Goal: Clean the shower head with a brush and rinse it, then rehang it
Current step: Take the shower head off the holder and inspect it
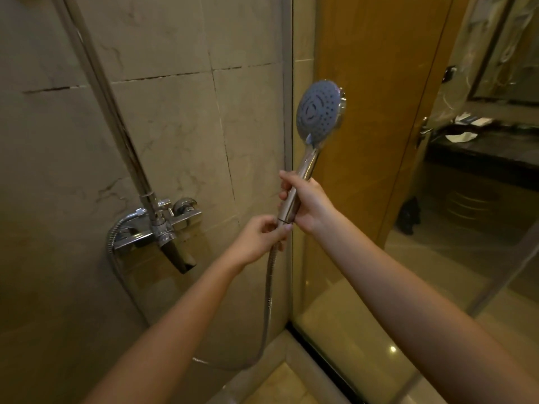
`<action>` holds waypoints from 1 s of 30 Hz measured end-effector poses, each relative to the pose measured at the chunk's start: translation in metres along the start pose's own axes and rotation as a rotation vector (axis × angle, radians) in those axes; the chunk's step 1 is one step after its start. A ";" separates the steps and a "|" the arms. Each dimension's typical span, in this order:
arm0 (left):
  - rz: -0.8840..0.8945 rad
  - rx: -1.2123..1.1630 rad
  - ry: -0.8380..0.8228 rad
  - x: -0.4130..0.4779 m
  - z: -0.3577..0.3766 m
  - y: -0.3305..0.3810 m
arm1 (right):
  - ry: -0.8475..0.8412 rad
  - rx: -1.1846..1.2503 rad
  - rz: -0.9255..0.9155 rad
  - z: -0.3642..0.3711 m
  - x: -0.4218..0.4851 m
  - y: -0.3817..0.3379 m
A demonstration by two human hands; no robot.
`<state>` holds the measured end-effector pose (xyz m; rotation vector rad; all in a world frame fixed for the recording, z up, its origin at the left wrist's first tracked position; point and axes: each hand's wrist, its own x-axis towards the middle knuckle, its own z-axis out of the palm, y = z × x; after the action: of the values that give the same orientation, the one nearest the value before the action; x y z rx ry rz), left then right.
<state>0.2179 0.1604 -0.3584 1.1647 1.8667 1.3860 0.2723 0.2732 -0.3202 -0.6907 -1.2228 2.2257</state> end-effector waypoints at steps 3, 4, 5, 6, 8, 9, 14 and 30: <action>-0.030 0.002 0.000 0.002 -0.002 0.003 | -0.025 0.041 -0.026 -0.002 -0.003 -0.005; -0.052 -0.032 -0.004 0.002 0.001 0.004 | -0.024 0.049 -0.037 -0.002 -0.003 -0.007; -0.072 -0.077 -0.002 0.003 0.004 0.005 | -0.034 0.058 -0.048 -0.002 -0.003 -0.010; -0.085 -0.127 0.000 0.004 0.006 0.005 | -0.057 0.071 -0.056 -0.001 -0.003 -0.013; -0.097 -0.245 -0.029 0.006 0.011 0.007 | -0.135 0.097 -0.059 -0.003 -0.001 -0.018; -0.096 -0.312 -0.058 0.007 0.013 0.008 | -0.187 0.093 -0.055 -0.005 -0.001 -0.021; -0.080 -0.374 -0.023 0.010 0.033 0.009 | -0.433 -0.026 0.021 -0.020 0.001 -0.031; -0.051 -0.222 0.398 -0.004 0.059 0.016 | -0.129 -0.709 -0.500 -0.050 -0.033 -0.036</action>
<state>0.2734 0.1868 -0.3627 0.7673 1.9191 1.8451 0.3357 0.2996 -0.3063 -0.4130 -2.0197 1.4294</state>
